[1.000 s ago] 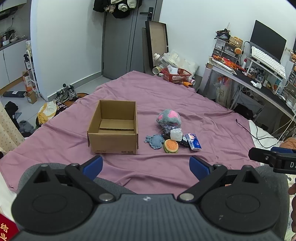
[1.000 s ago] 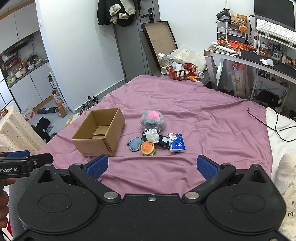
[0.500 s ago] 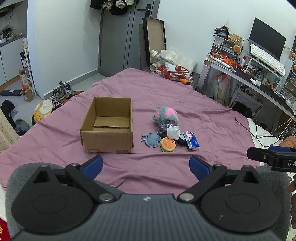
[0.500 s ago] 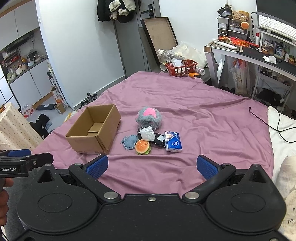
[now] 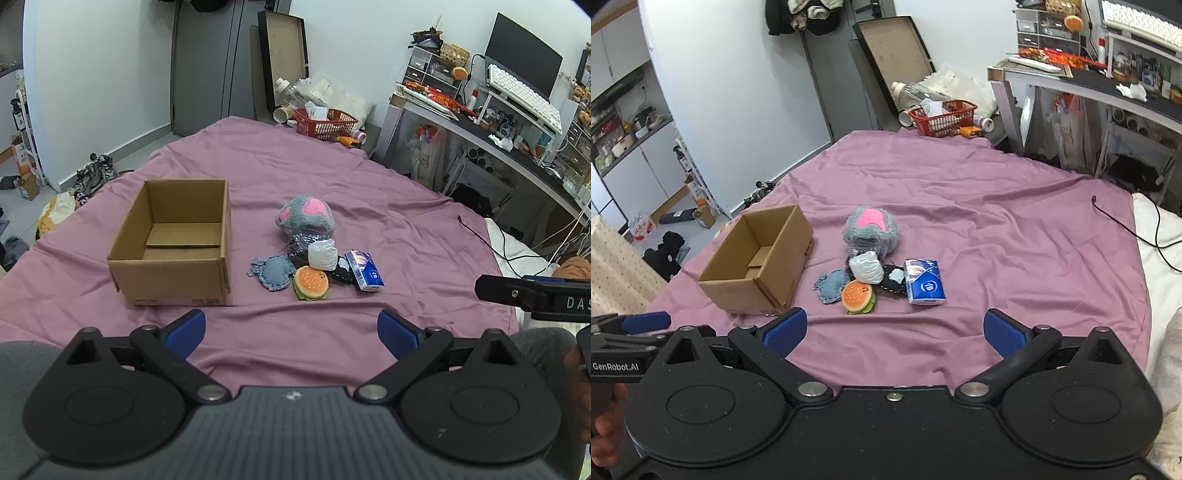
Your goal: Organize soft objects
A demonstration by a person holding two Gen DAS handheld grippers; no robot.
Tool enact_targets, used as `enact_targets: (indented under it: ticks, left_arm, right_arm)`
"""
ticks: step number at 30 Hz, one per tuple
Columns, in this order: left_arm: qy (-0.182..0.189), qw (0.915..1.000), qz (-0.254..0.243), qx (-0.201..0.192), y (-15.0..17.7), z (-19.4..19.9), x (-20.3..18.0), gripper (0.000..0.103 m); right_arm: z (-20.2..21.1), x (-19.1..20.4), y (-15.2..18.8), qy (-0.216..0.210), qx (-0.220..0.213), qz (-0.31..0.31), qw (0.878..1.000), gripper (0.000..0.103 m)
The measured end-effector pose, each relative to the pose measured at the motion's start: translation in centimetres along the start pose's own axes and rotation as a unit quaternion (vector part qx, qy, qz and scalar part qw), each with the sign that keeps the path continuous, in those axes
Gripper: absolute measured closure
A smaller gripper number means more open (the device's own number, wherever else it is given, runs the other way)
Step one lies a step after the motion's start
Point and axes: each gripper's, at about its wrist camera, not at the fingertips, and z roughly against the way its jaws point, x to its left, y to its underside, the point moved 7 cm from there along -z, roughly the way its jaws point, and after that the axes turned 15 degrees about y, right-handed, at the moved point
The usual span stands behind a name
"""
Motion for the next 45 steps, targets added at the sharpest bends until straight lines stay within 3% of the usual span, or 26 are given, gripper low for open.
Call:
enact_targets:
  ticks: [11,15,31,45]
  left_arm:
    - [-0.010,0.9995,0.012,0.027,-0.9,-3.8,0.4,0.004]
    - [-0.016,0.9991,0.019,0.034,-1.3,-5.1,0.9,0.004]
    - [-0.011,0.9966,0.059,0.057,-2.2,-10.9,2.2,0.007]
    - [-0.007,0.9934,0.084,0.078,-2.7,-17.1,3.3,0.020]
  right_arm:
    - [-3.5,-1.8,-0.8,-0.018,0.031,-0.039,0.999,0.000]
    - [-4.9,-2.5,-1.1,0.012,0.031,-0.035,0.999,0.000]
    - [-10.9,-4.8,-2.0,0.012,0.083,-0.122,0.989,0.001]
    - [-16.6,-3.0,-2.8,-0.004,0.123,-0.140,0.982,0.006]
